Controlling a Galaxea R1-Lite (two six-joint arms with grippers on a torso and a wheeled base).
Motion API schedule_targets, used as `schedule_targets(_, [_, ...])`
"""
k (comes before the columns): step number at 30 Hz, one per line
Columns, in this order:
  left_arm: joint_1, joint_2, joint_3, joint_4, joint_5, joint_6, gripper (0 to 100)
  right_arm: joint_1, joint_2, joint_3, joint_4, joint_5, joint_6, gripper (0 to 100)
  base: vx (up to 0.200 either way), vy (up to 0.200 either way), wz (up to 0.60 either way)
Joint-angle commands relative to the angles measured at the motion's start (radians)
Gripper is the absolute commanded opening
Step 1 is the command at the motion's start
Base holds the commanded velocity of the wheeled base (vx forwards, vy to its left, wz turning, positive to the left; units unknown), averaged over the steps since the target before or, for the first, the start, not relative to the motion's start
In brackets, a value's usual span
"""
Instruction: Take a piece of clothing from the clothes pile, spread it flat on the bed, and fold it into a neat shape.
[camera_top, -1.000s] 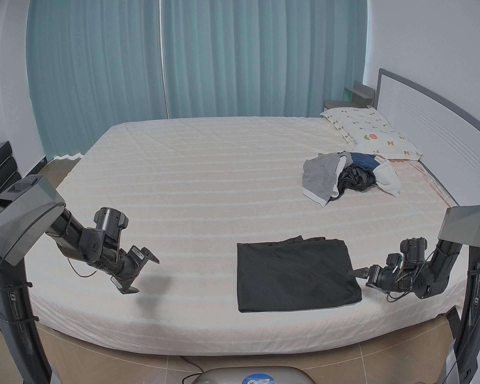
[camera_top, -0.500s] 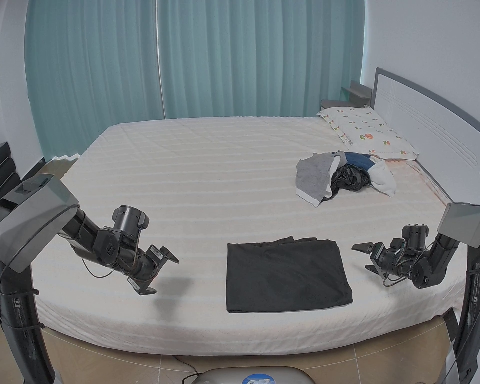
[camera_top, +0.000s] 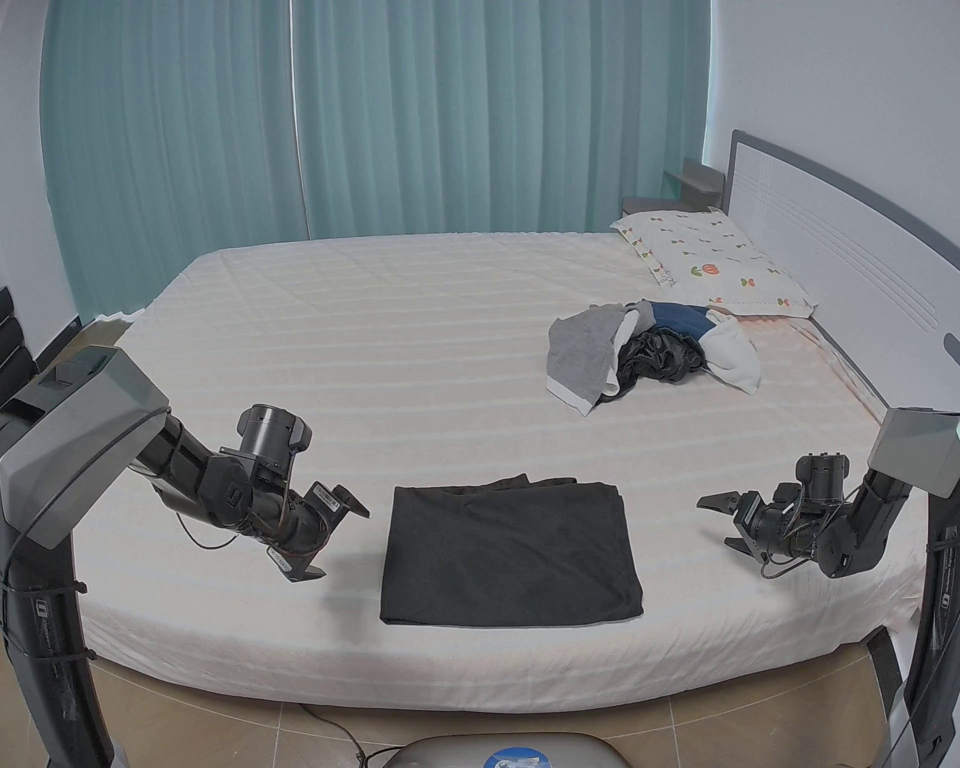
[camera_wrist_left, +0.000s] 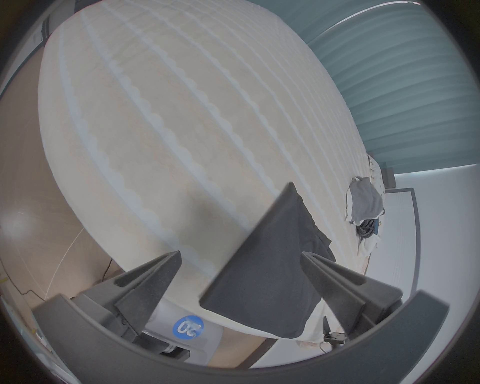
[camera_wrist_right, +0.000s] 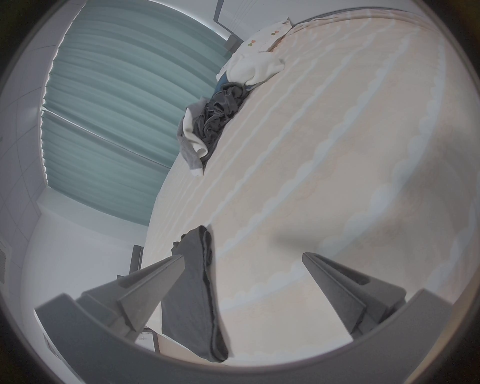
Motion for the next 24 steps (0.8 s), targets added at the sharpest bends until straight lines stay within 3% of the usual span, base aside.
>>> schedule_targets(1, [-0.025, 0.042, -0.034, 0.001, 0.052, 0.003, 100, 0.001, 0.01, -0.001, -0.001, 0.001, 0.0, 100, 0.0, 0.0, 0.0])
schedule_targets(7, [-0.08, 0.113, -0.063, -0.004, 0.178, 0.026, 100, 0.003, 0.01, 0.0, -0.001, 0.001, 0.0, 100, 0.0, 0.0, 0.0])
schedule_targets(13, [-0.088, 0.144, -0.055, -0.145, 0.189, 0.172, 100, 0.007, 0.01, 0.002, -0.001, -0.002, 0.0, 100, 0.0, 0.0, 0.0])
schedule_targets(17, [-0.088, 0.154, -0.003, -0.266, 0.178, 0.271, 100, 0.007, 0.01, 0.002, -0.001, -0.002, 0.0, 100, 0.0, 0.0, 0.0])
schedule_targets(18, [-0.084, 0.162, 0.032, -0.32, 0.173, 0.343, 100, 0.007, 0.01, 0.0, -0.001, -0.002, 0.0, 100, 0.0, 0.0, 0.0])
schedule_targets(20, [-0.082, 0.164, 0.049, -0.34, 0.164, 0.371, 100, 0.007, 0.01, 0.0, -0.001, -0.002, 0.0, 100, 0.0, 0.0, 0.0])
schedule_targets(22, [-0.077, 0.162, 0.146, -0.446, 0.048, 0.461, 100, 0.007, 0.013, 0.0, -0.001, -0.002, -0.002, 100, 0.0, 0.0, 0.0])
schedule_targets(24, [-0.076, 0.171, 0.173, -0.51, 0.002, 0.488, 100, 0.007, 0.014, 0.0, -0.002, -0.002, -0.002, 100, 0.0, 0.0, 0.0])
